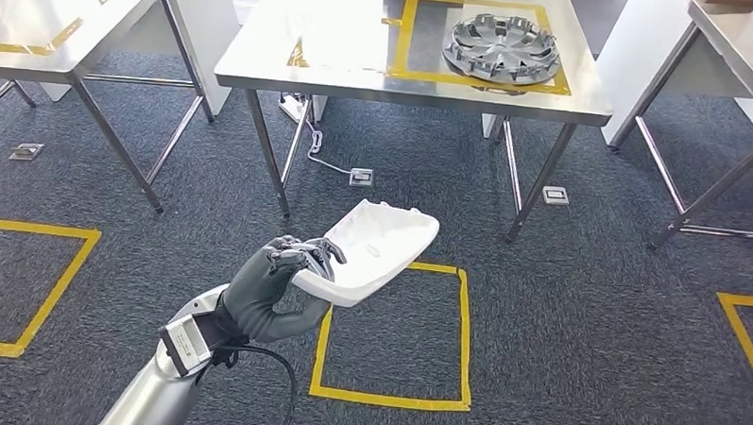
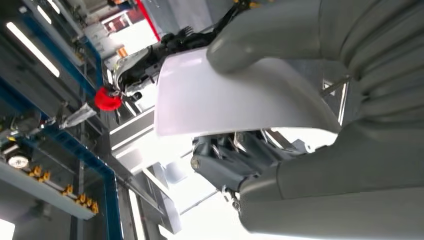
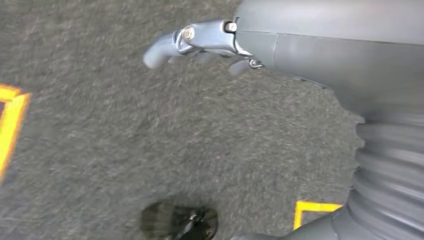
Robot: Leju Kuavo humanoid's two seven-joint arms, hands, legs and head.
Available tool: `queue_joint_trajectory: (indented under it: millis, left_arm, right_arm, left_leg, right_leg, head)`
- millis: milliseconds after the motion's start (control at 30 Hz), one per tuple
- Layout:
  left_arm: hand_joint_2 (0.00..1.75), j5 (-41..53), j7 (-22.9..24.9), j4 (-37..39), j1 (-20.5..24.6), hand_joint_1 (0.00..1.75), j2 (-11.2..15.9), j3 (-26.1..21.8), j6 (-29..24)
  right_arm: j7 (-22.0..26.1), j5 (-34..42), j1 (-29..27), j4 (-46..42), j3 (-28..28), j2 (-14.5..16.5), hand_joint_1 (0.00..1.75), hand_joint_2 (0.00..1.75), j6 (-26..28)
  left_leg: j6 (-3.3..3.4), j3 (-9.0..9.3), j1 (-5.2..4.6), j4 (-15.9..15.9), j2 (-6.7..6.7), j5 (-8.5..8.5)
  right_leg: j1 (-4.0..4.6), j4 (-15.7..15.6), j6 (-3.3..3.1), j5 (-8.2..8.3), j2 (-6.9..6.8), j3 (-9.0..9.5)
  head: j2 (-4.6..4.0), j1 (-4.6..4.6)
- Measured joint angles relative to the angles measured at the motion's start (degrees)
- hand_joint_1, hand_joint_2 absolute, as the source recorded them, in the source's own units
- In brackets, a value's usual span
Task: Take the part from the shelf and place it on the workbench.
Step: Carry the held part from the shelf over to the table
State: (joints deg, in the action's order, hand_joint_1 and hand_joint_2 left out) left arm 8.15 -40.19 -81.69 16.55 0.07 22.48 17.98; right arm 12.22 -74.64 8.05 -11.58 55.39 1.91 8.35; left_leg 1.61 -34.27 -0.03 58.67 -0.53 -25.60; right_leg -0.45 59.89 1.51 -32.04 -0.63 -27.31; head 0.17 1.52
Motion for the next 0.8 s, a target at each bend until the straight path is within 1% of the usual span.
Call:
queue_joint_trajectory:
  millis: [33, 67, 133, 167, 200, 233, 300, 333, 367, 400, 433, 467, 500, 533, 567, 633, 667, 700, 733, 767, 800]
  left_arm:
    - [1.75, -0.1, 0.0, 0.0, 0.1, 1.75, 0.0, -0.1, -0.1]
    - [1.75, -0.2, 0.0, 0.1, 0.3, 1.75, 0.1, -0.2, -0.3]
    - [1.75, -0.5, 0.0, 0.3, 0.4, 1.75, 0.3, -0.4, -0.6]
    - [1.75, -0.6, 0.0, 0.4, 0.4, 1.75, 0.4, -0.4, -0.7]
    - [1.75, -0.7, 0.0, 0.5, 0.4, 1.75, 0.5, -0.5, -0.9]
    - [1.75, -0.8, 0.0, 0.6, 0.5, 1.75, 0.6, -0.6, -1.0]
    - [1.75, -0.9, 0.0, 0.6, 0.7, 1.75, 0.7, -0.7, -1.3]
    - [1.75, -0.9, 0.0, 0.7, 0.8, 1.75, 0.8, -0.8, -1.4]
    - [1.75, -0.9, 0.0, 0.7, 0.9, 1.75, 0.8, -0.8, -1.4]
    - [1.75, -0.9, 0.0, 0.7, 0.9, 1.75, 1.0, -0.8, -1.5]
    - [1.75, -0.9, 0.0, 0.7, 0.9, 1.75, 1.0, -0.8, -1.6]
    - [1.75, -0.9, 0.0, 0.7, 1.0, 1.75, 1.1, -0.9, -1.7]
    - [1.75, -1.0, 0.0, 0.7, 1.0, 1.75, 1.2, -0.9, -1.7]
    - [1.75, -1.1, 0.0, 0.7, 1.1, 1.75, 1.3, -0.9, -1.7]
    - [1.75, -1.2, 0.0, 0.8, 1.2, 1.75, 1.3, -0.9, -1.7]
    - [1.75, -1.4, 0.0, 1.0, 1.1, 1.75, 1.4, -0.9, -1.7]
    - [1.75, -1.4, 0.0, 1.2, 1.0, 1.75, 1.4, -0.9, -1.6]
    - [1.75, -1.4, 0.0, 1.3, 0.9, 1.75, 1.5, -0.9, -1.4]
    - [1.75, -1.5, 0.0, 1.5, 0.9, 1.75, 1.5, -0.9, -1.2]
    - [1.75, -1.5, 0.0, 1.7, 0.9, 1.75, 1.4, -0.9, -1.0]
    - [1.75, -1.5, 0.0, 1.9, 0.9, 1.75, 1.4, -0.9, -0.8]
  right_arm:
    - [0.1, 0.2, 0.0, 0.0, 0.0, 0.1, 0.00, 1.75, -0.1]
    - [0.2, 0.3, 0.0, 0.0, 0.0, 0.1, 0.00, 1.75, -0.1]
    - [0.1, 0.5, -0.3, 0.0, 0.0, 0.2, 0.00, 1.75, 0.0]
    - [0.0, 0.6, -0.5, 0.0, 0.0, 0.2, 0.00, 1.75, 0.0]
    - [-0.1, 0.7, -0.7, 0.0, 0.0, 0.2, 0.00, 1.75, 0.0]
    - [-0.2, 0.8, -0.8, 0.0, 0.0, 0.2, 0.00, 1.75, 0.0]
    - [-0.4, 0.8, -0.9, 0.0, 0.0, 0.2, 0.00, 1.75, -0.1]
    - [-0.6, 0.8, -0.9, 0.0, 0.0, 0.2, 0.00, 1.75, -0.1]
    - [-0.7, 0.8, -0.9, 0.0, 0.0, 0.2, 0.00, 1.75, -0.1]
    - [-0.9, 0.8, -0.9, 0.0, 0.0, 0.2, 0.00, 1.75, -0.1]
    - [-1.0, 0.8, -0.9, 0.0, 0.0, 0.2, 0.00, 1.75, -0.1]
    - [-1.0, 0.8, -0.9, 0.0, 0.0, 0.2, 0.00, 1.75, -0.1]
    - [-1.0, 0.7, -0.8, 0.0, 0.0, 0.3, 0.00, 1.75, 0.0]
    - [-1.0, 0.7, -0.7, 0.0, 0.0, 0.3, 0.00, 1.75, -0.1]
    - [-0.9, 0.6, -0.5, 0.0, 0.0, 0.4, 0.00, 1.75, -0.1]
    - [-0.8, 0.4, -0.2, 0.0, -0.1, 0.4, 0.00, 1.75, -0.3]
    - [-0.8, 0.4, -0.2, 0.0, -0.1, 0.5, 0.00, 1.75, -0.3]
    - [-0.8, 0.4, -0.1, 0.0, -0.1, 0.6, 0.00, 1.75, -0.4]
    - [-0.8, 0.4, -0.1, 0.0, -0.1, 0.7, 0.00, 1.75, -0.4]
    - [-0.8, 0.6, -0.1, 0.0, -0.1, 0.7, 0.00, 1.75, -0.3]
    - [-0.8, 0.7, -0.1, 0.0, -0.1, 0.8, 0.00, 1.75, -0.2]
  left_leg:
    - [0.33, 0.54, 0.09, -0.1, -0.12, -0.24]
    - [0.56, 0.90, 0.09, -0.2, -0.19, -0.53]
    - [0.73, 1.47, 0.06, -0.2, -0.42, -1.21]
    - [0.71, 1.84, 0.04, -0.2, -0.54, -1.61]
    - [0.65, 2.34, 0.02, -0.2, -0.63, -2.04]
    - [0.56, 2.93, 0.00, -0.2, -0.69, -2.50]
    - [0.27, 4.15, -0.10, -0.1, -0.72, -3.48]
    - [0.02, 4.57, -0.17, -0.1, -0.78, -4.01]
    - [-0.28, 4.89, -0.23, -0.3, -0.83, -4.50]
    - [-0.62, 5.25, -0.30, 0.0, -0.88, -4.66]
    - [-0.96, 5.60, -0.33, 0.1, -0.93, -4.78]
    - [-1.28, 5.89, -0.35, 0.7, -0.85, -4.90]
    - [-1.60, 5.81, -0.38, 2.0, -0.73, -5.15]
    - [-1.88, 4.94, -0.35, 4.0, -0.60, -5.96]
    - [-2.15, 3.29, -0.26, 6.8, -0.47, -7.07]
    - [-2.62, -1.26, 0.03, 13.0, -0.38, -9.58]
    - [-2.81, -3.15, 0.17, 14.8, -0.37, -10.22]
    - [-2.99, -4.29, 0.31, 14.9, -0.34, -9.95]
    - [-3.11, -4.54, 0.44, 13.1, -0.30, -8.49]
    - [-3.21, -4.10, 0.56, 9.9, -0.19, -5.85]
    - [-3.23, -3.54, 0.66, 6.3, 0.03, -2.78]
  right_leg:
    - [-0.08, 2.2, 0.23, -0.73, 0.06, -1.14]
    - [-0.12, 5.4, 0.46, -1.78, 0.15, -3.12]
    - [-0.13, 12.0, 0.79, -4.19, 0.21, -8.47]
    - [-0.12, 13.6, 0.83, -4.60, 0.22, -10.53]
    - [-0.10, 13.4, 0.76, -3.82, 0.23, -11.70]
    - [-0.06, 11.2, 0.55, -1.69, 0.24, -11.81]
    - [0.28, 3.8, -0.19, 4.24, 0.33, -10.36]
    - [0.50, 1.1, -0.60, 5.55, 0.43, -9.67]
    - [0.73, -0.6, -0.98, 6.01, 0.51, -9.17]
    - [0.81, -1.2, -1.31, 5.65, 0.61, -8.90]
    - [0.73, -1.4, -1.61, 5.34, 0.67, -8.43]
    - [0.57, -1.6, -1.90, 5.74, 0.64, -7.76]
    - [0.38, -1.8, -2.18, 5.97, 0.61, -7.04]
    - [0.27, -1.8, -2.41, 5.98, 0.53, -6.34]
    - [0.20, -1.8, -2.58, 5.72, 0.45, -5.80]
    - [0.17, -1.8, -2.72, 5.00, 0.44, -5.08]
    - [0.13, -1.8, -2.68, 4.58, 0.47, -4.69]
    - [0.05, -1.8, -2.57, 4.10, 0.52, -4.19]
    - [-0.06, -1.8, -2.41, 3.57, 0.56, -3.57]
    - [-0.19, -1.8, -2.18, 2.97, 0.59, -2.86]
    - [-0.27, -1.7, -1.89, 2.37, 0.60, -2.24]
  head:
    - [0.00, -0.14]
    - [0.00, -0.26]
    - [0.00, -0.46]
    - [0.00, -0.52]
    - [0.00, -0.60]
    - [0.00, -0.66]
    - [0.00, -0.76]
    - [0.00, -0.81]
    - [0.00, -0.86]
    - [0.00, -0.89]
    - [0.00, -0.91]
    - [0.00, -0.91]
    - [0.00, -0.81]
    - [0.00, -0.68]
    - [0.00, -0.53]
    - [0.00, -0.29]
    - [0.00, -0.24]
    - [0.00, -0.20]
    - [0.00, -0.14]
    - [0.00, -0.08]
    - [0.00, 0.02]
